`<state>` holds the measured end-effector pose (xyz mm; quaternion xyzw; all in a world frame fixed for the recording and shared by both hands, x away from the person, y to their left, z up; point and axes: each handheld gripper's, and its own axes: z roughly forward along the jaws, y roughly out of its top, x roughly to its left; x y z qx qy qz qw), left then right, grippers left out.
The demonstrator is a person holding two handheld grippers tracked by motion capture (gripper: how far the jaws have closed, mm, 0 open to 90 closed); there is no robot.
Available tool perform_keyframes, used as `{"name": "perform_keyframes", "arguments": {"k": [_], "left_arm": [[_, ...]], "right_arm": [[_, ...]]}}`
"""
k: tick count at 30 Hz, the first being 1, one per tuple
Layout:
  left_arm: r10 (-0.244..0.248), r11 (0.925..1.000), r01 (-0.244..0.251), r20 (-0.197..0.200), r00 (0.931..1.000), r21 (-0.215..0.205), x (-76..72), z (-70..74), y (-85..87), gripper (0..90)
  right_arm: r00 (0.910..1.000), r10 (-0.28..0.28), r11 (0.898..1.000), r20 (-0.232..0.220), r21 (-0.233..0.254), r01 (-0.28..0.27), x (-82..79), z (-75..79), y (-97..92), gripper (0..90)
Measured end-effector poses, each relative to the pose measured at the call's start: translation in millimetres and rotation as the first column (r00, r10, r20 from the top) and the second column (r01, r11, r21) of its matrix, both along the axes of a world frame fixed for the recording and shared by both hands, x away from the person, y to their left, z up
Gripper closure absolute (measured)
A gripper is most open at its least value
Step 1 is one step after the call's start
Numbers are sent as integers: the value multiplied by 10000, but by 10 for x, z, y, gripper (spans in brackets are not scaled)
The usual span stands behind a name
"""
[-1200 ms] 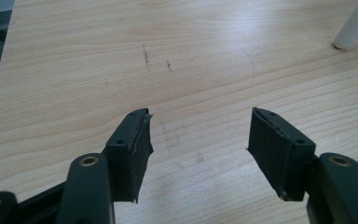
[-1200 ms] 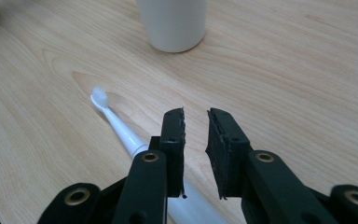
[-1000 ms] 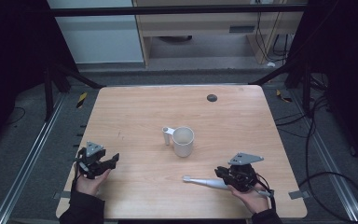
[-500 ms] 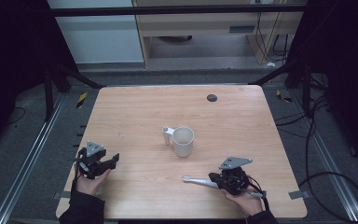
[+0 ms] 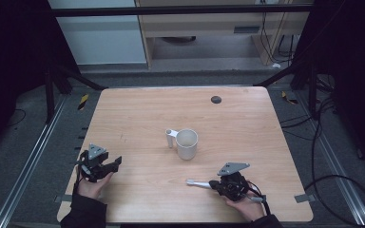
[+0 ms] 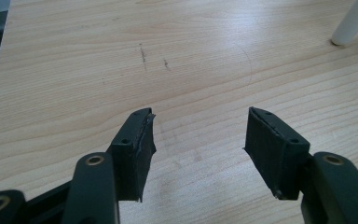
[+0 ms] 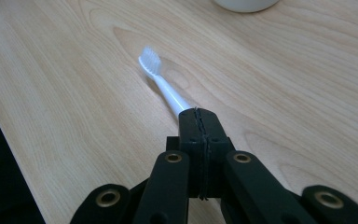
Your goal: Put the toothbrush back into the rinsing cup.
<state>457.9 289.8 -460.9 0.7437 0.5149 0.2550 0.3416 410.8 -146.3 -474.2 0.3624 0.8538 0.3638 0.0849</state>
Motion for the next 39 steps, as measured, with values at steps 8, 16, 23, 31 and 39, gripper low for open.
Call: {"name": "perform_keyframes", "arguments": {"k": [8,16,23,31,39], "left_arm": [[6,10000,-6,-5,10000,24,2,-3,-2,409],[1,10000,-1,-8,10000,36,2,-4,-2,410],[0,10000,0,-10,10000,39,2,-3,-3,410],[-1,10000,1,-14,10000,47,2,-4,-3,411],[-1,10000,1,-15,10000,51,2,-4,-4,411]], "right_arm": [[9997,165,9997,-195,-154,-168,1,-35,43,897],[9995,200,9993,-259,-309,-208,13,-57,53,894],[9996,120,9991,-273,-409,-131,29,-71,44,896],[9995,-108,9988,-308,-472,93,50,-76,25,896],[9993,-264,9984,-271,-508,250,78,-82,2,897]]}}
